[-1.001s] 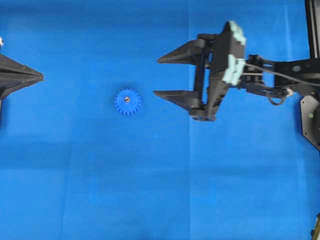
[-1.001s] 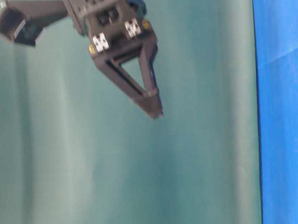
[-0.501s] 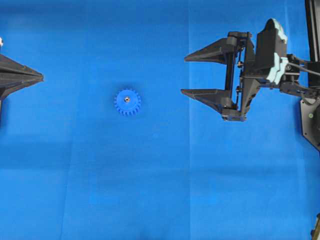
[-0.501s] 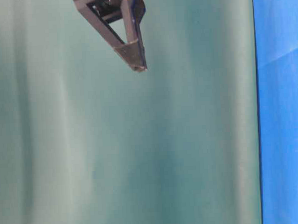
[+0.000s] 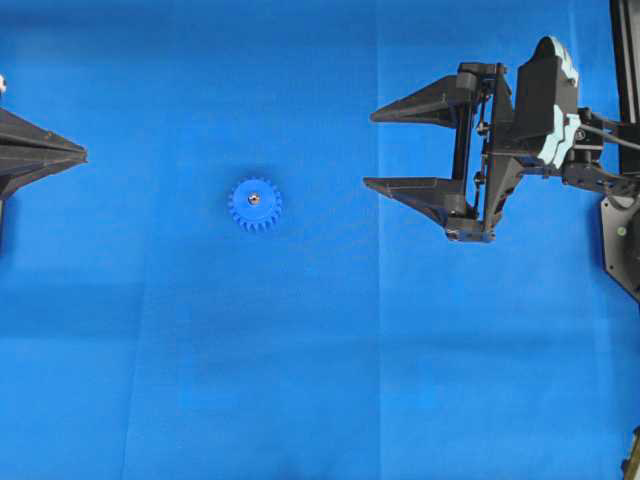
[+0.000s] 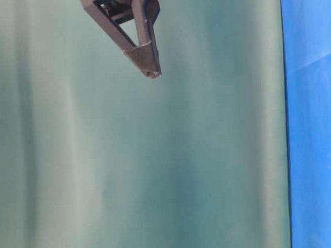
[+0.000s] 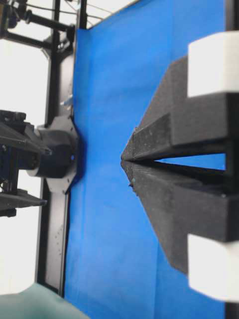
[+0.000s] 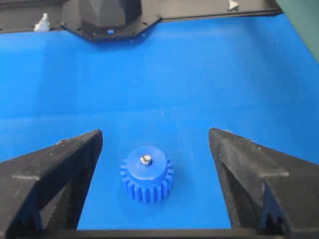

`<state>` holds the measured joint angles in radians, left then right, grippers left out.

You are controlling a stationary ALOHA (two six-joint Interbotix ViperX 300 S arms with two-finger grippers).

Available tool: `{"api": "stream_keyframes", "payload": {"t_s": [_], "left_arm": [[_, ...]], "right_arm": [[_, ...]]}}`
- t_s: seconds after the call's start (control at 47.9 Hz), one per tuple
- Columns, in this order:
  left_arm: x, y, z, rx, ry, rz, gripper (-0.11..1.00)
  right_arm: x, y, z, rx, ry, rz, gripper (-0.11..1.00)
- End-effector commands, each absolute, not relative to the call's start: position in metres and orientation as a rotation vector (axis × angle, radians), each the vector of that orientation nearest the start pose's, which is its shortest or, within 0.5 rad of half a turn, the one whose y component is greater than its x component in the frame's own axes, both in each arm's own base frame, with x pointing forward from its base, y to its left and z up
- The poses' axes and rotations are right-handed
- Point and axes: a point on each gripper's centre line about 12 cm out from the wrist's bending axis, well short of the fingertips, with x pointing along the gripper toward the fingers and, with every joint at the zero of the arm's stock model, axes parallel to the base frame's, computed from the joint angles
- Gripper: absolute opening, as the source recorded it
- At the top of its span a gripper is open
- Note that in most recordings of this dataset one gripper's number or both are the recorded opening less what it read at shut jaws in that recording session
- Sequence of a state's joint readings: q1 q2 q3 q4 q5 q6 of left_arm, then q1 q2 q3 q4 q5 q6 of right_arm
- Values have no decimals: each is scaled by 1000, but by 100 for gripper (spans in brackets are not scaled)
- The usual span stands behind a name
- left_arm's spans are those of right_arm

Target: Insert the shaft placed at a random location into the center hole of the small gear at another random location.

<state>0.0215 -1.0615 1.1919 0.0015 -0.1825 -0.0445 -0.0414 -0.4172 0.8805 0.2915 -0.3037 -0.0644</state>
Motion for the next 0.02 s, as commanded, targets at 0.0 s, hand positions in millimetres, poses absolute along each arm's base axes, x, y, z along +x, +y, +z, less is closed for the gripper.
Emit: {"api": "stream_keyframes", "payload": {"t_s": [0.0], "left_arm": [[183,4,296,-41,-63,21,0]], "right_arm": [[318,-24,280,208,129,-144,73]]}}
